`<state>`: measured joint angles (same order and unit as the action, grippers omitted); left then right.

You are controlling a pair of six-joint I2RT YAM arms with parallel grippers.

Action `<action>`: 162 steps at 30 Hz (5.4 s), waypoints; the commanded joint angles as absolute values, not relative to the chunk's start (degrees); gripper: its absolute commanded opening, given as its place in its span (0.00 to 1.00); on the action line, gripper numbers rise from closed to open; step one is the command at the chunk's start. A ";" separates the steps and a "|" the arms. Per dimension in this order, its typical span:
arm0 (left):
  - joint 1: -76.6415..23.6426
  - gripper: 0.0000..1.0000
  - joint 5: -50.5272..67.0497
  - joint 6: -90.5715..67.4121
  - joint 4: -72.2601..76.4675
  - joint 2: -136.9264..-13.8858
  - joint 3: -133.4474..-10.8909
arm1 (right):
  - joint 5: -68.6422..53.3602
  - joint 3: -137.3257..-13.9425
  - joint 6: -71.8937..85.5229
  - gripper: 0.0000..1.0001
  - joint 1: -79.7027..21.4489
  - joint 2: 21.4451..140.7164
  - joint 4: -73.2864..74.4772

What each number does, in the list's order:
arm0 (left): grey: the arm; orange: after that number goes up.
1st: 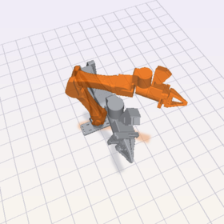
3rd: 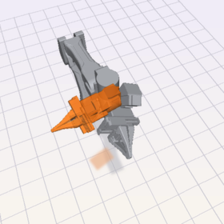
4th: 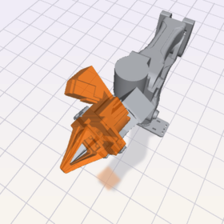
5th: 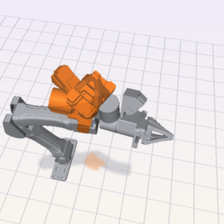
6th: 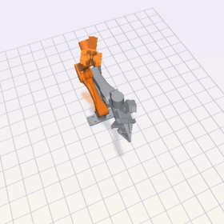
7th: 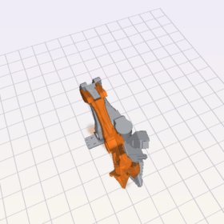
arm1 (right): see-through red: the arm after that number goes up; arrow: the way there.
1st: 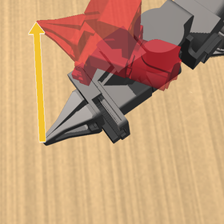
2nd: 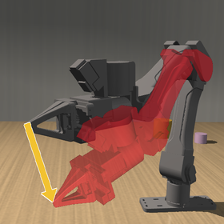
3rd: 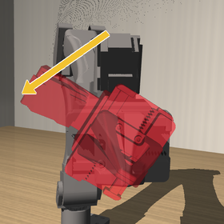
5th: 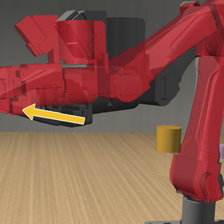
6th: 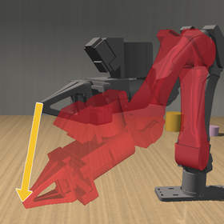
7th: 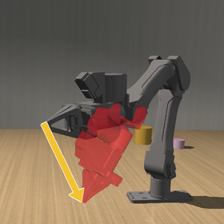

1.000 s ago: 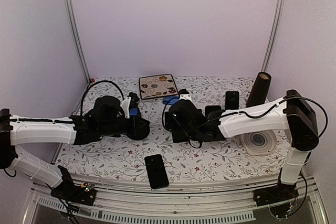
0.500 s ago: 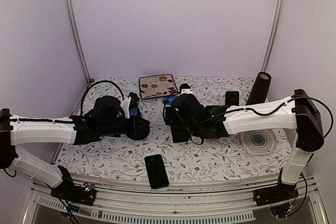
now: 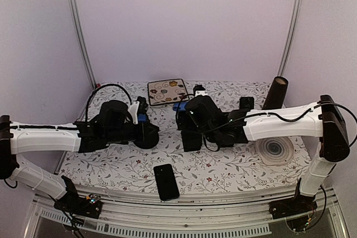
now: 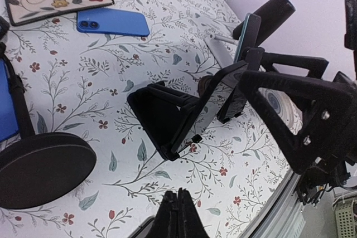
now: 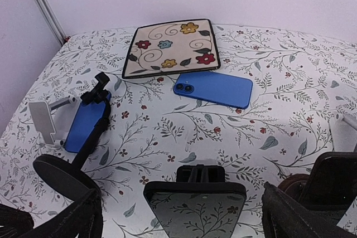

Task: Place the phone on the phone stand
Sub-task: Pick up the phone at the corner of the board.

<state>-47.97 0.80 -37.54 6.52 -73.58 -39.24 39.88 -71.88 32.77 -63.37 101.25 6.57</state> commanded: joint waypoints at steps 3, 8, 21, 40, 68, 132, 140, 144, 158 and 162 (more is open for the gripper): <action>-47.08 0.00 -1.56 -36.60 3.87 -73.24 -42.49 | 39.50 -72.95 31.23 0.99 -63.37 96.73 7.86; -46.05 0.09 -4.30 -36.17 -0.71 -72.85 -45.26 | 38.94 -72.91 30.31 0.99 -63.22 94.61 8.58; -36.17 0.72 -8.00 -36.55 -9.50 -72.59 -47.22 | 35.89 -69.00 28.22 0.99 -62.43 87.47 10.25; -40.65 0.84 -8.73 -42.09 -9.91 -67.58 -39.05 | 25.04 -64.95 31.45 0.99 -65.89 85.27 19.05; -40.87 0.86 -3.05 -42.81 -3.85 -57.62 -29.19 | 21.10 -85.00 46.09 0.99 -75.50 116.27 31.00; -40.87 0.86 -4.80 -44.28 -0.55 -55.58 -26.60 | 17.39 -104.33 39.16 0.72 -73.92 135.67 44.00; -40.87 0.85 -2.88 -46.32 1.23 -56.07 -24.33 | 17.66 -104.17 38.99 0.70 -73.50 135.18 41.52; -40.87 0.85 -2.20 -46.87 1.33 -55.97 -23.66 | 17.75 -103.75 39.00 0.68 -73.02 132.68 40.04; -40.96 0.81 1.56 -48.79 4.29 -56.95 -21.05 | 17.84 -100.05 39.72 0.66 -71.33 127.23 33.76; -41.04 0.77 2.72 -49.55 5.72 -57.07 -19.73 | 17.59 -100.02 39.73 0.66 -70.66 126.25 32.22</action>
